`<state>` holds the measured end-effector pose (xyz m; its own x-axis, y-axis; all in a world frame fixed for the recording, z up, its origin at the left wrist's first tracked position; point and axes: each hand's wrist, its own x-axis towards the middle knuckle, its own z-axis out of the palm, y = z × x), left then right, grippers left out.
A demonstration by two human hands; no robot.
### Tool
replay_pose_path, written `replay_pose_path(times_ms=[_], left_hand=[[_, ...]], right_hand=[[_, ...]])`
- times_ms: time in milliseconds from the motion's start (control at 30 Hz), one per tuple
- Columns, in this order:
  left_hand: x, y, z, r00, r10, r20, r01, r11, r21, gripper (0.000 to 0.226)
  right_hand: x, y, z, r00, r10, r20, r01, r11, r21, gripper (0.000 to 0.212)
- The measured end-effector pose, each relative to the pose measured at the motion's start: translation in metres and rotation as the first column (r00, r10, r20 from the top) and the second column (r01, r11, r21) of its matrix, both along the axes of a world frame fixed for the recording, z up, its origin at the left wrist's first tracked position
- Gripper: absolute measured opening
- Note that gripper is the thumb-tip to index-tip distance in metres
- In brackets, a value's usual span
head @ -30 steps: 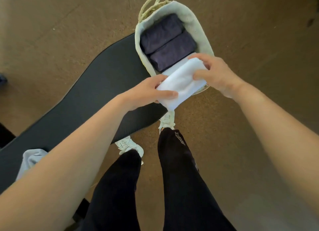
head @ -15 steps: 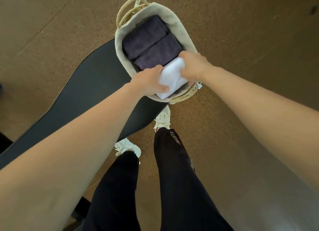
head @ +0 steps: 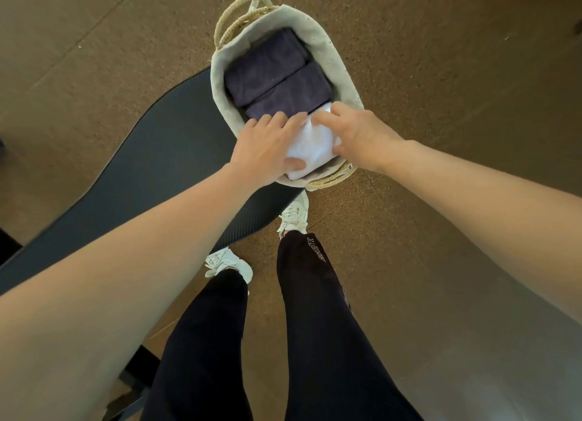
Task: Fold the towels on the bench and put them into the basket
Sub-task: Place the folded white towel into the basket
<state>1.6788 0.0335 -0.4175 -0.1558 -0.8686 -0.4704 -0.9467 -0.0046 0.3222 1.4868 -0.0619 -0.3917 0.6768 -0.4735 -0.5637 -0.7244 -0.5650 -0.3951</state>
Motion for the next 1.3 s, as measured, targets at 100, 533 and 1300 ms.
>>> replay_pose_path(times_ms=[100,533,1300], left_hand=[[0.019,0.009,0.001,0.986,-0.086,-0.140,0.086,0.996,-0.010,0.084],[-0.012,0.009,-0.003,0.998,0.061,-0.007,-0.061,0.998,0.013,0.061],[0.037,0.111,0.054,0.838,0.411,-0.359,-0.451,0.892,-0.030,0.044]], right_hand=[[0.011,-0.011,-0.004,0.997,-0.018,-0.072,0.023,0.998,0.060,0.064],[0.029,-0.011,-0.011,0.972,0.089,-0.219,-0.104,0.993,-0.055,0.053],[0.022,0.084,0.058,0.850,-0.457,0.261,0.476,0.879,-0.009,0.037]])
